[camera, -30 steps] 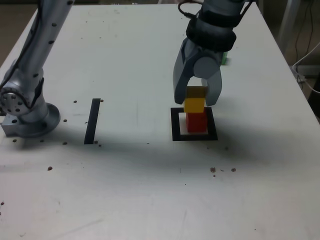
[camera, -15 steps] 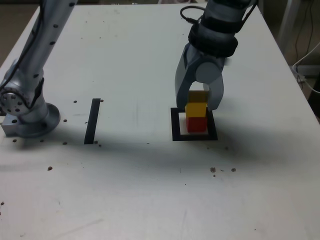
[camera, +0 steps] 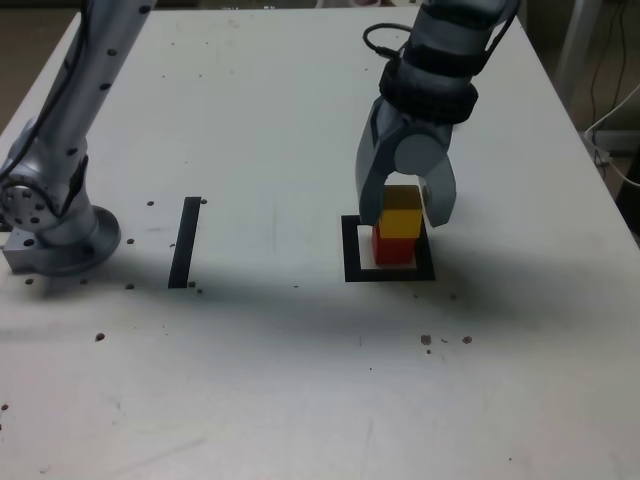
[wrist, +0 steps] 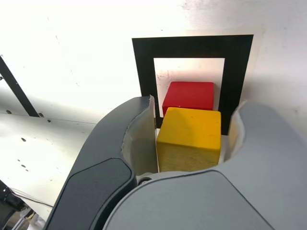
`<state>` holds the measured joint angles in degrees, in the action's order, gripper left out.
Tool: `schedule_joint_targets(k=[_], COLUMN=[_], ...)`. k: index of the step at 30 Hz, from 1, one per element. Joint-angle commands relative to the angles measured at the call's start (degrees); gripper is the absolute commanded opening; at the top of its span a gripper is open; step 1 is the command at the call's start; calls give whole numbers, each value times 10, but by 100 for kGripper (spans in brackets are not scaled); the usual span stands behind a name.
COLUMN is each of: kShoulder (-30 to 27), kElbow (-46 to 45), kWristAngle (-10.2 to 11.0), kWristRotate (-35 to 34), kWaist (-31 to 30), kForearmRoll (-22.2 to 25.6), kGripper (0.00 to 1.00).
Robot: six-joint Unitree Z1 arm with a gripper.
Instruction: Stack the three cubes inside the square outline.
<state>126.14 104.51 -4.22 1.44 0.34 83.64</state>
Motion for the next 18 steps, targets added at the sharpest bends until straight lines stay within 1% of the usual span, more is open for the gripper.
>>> schedule_joint_targets(k=[1,5,10,14,18], kShoulder=[-5,-18,-42,-58,-62], kElbow=[-4,-12,-30,-36,-29], kWristAngle=[0,7,27,43,53], kWristRotate=[1,-2,-5,7,41], kWaist=[-1,0,15,48,92], kForearmRoll=[-3,-8,-8,-4,-1], kGripper=[99,99,100,100,100])
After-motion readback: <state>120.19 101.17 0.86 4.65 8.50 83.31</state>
